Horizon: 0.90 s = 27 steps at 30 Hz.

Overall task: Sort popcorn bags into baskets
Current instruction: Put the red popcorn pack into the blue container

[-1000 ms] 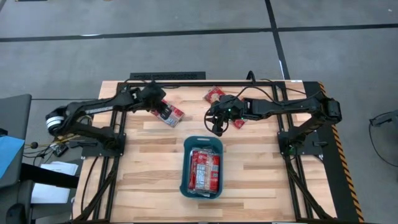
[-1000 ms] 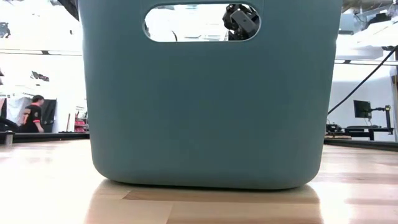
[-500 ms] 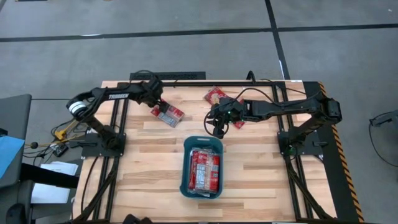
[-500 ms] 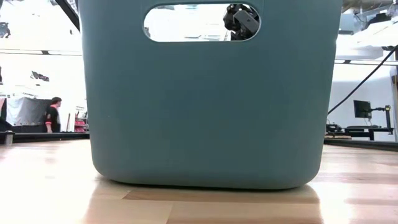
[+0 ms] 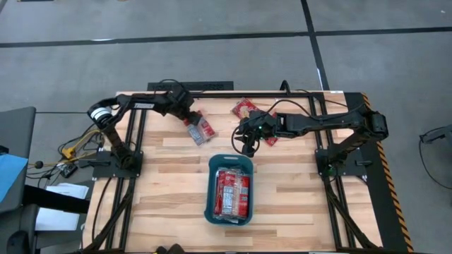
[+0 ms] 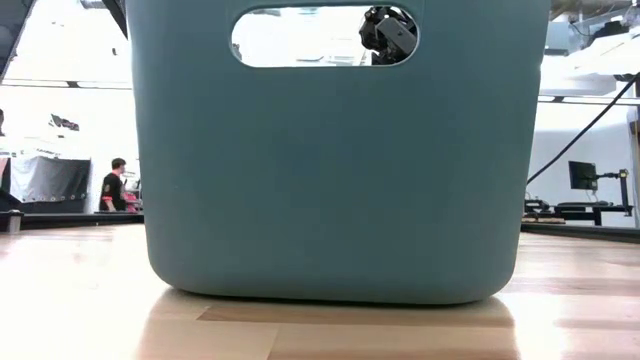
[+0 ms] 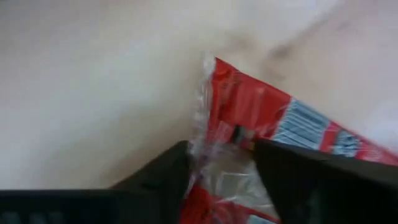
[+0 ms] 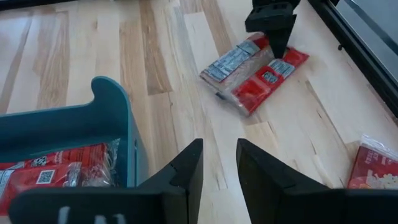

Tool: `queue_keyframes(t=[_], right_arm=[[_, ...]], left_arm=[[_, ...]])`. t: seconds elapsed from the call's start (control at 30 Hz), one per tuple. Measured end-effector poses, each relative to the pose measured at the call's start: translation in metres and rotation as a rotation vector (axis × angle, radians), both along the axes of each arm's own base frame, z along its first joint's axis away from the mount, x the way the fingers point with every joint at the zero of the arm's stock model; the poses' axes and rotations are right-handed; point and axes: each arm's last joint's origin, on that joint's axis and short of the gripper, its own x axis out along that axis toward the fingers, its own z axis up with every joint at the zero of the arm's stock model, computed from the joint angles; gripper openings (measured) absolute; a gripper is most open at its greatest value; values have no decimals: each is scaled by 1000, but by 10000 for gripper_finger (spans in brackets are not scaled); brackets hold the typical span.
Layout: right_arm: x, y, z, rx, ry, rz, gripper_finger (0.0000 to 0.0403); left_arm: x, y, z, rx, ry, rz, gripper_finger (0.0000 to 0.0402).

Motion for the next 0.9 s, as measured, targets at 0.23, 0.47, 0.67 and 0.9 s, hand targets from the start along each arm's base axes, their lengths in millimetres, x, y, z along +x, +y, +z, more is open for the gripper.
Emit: queue_keyframes(t=[0.23, 0.47, 0.67, 0.9], right_arm=[[0, 1, 0, 19, 1, -11, 122], [-1, 6, -2, 30, 25, -2, 117], [-2, 12, -3, 31, 39, 13, 118], [-2, 12, -3, 37, 40, 10, 116]], left_arm=[[4, -6, -4, -115, -98, -47, 13], [-2, -13, 13, -138, -118, -13, 1], [-11, -19, 66, 11, -218, 3, 0], [-31, -38, 125, 171, -354, 13, 0]])
